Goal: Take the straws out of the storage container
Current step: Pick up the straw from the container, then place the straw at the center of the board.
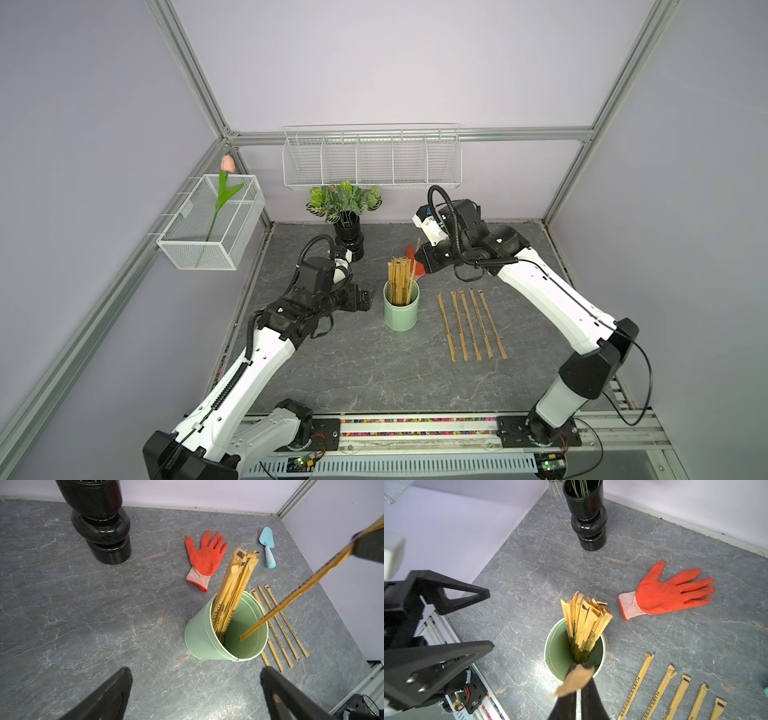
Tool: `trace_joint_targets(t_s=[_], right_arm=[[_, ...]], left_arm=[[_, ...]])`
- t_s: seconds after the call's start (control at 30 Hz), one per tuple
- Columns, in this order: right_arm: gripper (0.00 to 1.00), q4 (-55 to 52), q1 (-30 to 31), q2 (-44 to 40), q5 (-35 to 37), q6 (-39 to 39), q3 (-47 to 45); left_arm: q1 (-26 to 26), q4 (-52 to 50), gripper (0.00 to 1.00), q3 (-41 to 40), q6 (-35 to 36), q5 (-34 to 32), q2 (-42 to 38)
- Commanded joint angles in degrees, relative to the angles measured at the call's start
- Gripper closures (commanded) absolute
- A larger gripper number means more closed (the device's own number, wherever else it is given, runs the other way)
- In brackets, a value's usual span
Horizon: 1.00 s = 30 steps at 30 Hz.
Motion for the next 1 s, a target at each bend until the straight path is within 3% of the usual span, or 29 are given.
trace_joint_targets(t_s=[0.0,0.47,0.97], right_arm=[[0.92,-2.71,-0.08,-3.38,0.78,-1.39,2.91],[0.91,-15.32,-3.87,-12.89,7.60,-3.63,7.33],[0.92,-26.59,-12.43,-19.06,16.55,-4.29,-3.41]], left_arm=[[-0.27,-0.68,0.00,0.54,0.54,-0.21,-0.71],[-0.27,-0.59,0.00,0.55,0.39,-0.11,-0.60],[-0.27,-0.59,0.00,0.62,0.42,-0.04,-0.74]])
